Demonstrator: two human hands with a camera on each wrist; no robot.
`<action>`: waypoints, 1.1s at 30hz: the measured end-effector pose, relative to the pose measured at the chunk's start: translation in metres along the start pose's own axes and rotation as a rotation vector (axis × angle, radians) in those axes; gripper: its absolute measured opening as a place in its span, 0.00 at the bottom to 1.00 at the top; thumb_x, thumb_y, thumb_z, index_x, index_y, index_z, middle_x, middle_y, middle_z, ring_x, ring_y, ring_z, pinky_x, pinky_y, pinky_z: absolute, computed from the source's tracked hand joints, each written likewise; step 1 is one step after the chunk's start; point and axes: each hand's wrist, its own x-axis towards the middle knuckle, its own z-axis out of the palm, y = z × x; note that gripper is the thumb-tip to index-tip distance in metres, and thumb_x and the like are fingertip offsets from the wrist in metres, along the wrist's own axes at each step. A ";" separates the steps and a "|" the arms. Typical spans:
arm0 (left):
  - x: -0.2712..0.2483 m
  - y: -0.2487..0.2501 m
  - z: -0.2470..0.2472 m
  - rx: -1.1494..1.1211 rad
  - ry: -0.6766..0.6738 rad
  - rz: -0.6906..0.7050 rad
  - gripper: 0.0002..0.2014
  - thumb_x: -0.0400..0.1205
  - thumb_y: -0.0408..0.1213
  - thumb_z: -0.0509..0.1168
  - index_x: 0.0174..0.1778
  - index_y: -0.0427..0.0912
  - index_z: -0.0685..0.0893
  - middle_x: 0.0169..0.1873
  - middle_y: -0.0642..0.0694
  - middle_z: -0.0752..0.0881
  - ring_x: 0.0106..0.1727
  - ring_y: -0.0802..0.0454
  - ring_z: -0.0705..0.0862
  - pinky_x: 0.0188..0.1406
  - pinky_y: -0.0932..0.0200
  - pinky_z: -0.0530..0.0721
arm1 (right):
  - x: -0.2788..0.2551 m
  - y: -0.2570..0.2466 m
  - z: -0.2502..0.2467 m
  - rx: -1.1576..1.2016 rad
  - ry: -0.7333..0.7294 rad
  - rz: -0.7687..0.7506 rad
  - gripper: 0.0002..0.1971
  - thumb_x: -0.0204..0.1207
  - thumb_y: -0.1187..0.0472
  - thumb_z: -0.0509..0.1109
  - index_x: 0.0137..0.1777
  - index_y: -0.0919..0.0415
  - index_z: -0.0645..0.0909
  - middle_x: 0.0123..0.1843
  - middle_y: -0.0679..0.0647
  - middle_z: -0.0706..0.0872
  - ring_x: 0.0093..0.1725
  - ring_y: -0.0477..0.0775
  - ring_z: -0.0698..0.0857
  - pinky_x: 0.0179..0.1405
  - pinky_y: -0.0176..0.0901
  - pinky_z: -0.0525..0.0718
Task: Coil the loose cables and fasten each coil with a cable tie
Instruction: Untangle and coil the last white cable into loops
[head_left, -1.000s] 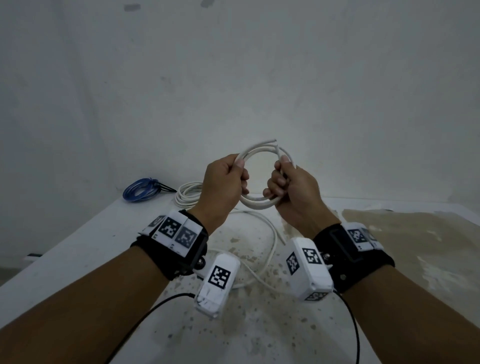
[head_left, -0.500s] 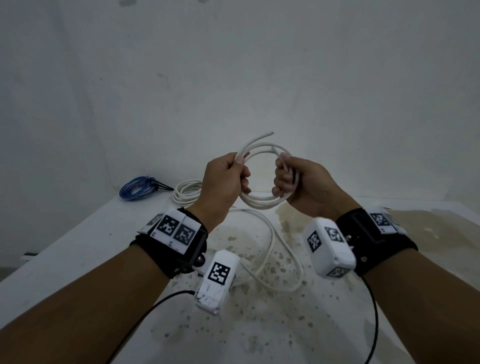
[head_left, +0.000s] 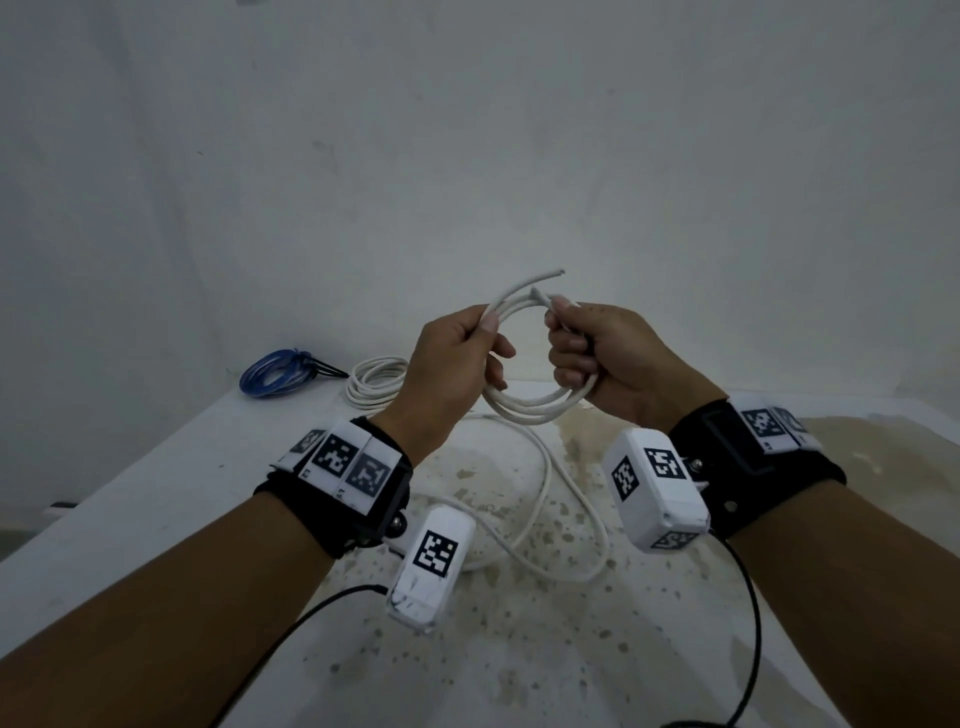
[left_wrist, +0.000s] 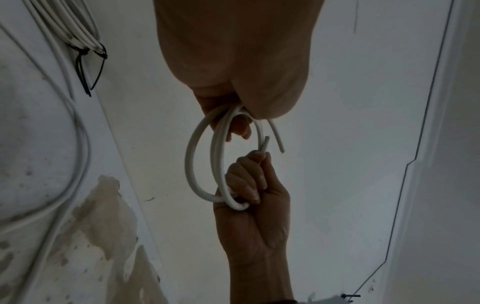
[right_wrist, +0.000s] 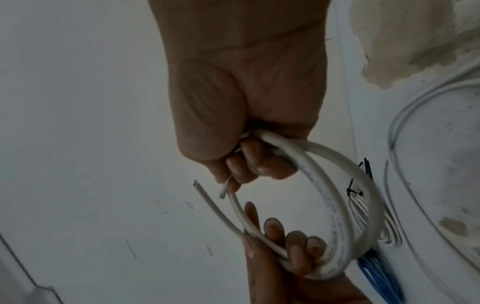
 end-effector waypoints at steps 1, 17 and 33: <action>-0.001 -0.002 -0.001 0.023 -0.029 0.022 0.13 0.90 0.35 0.57 0.52 0.49 0.87 0.33 0.49 0.85 0.25 0.55 0.79 0.30 0.54 0.83 | -0.001 0.001 -0.001 0.026 -0.001 0.002 0.14 0.88 0.55 0.60 0.41 0.60 0.76 0.25 0.48 0.64 0.19 0.44 0.61 0.23 0.36 0.70; 0.002 0.004 -0.010 0.160 -0.115 0.003 0.19 0.90 0.38 0.58 0.78 0.42 0.75 0.40 0.46 0.91 0.28 0.50 0.87 0.33 0.58 0.86 | -0.003 0.011 0.002 0.104 0.004 0.064 0.16 0.88 0.58 0.57 0.38 0.59 0.74 0.22 0.46 0.60 0.17 0.42 0.56 0.14 0.33 0.55; 0.000 0.007 -0.006 0.231 -0.069 0.034 0.13 0.87 0.37 0.63 0.64 0.45 0.88 0.40 0.51 0.91 0.21 0.50 0.78 0.22 0.58 0.80 | -0.005 0.022 0.009 0.047 0.067 0.111 0.26 0.83 0.39 0.60 0.32 0.58 0.74 0.21 0.48 0.60 0.18 0.47 0.56 0.17 0.36 0.56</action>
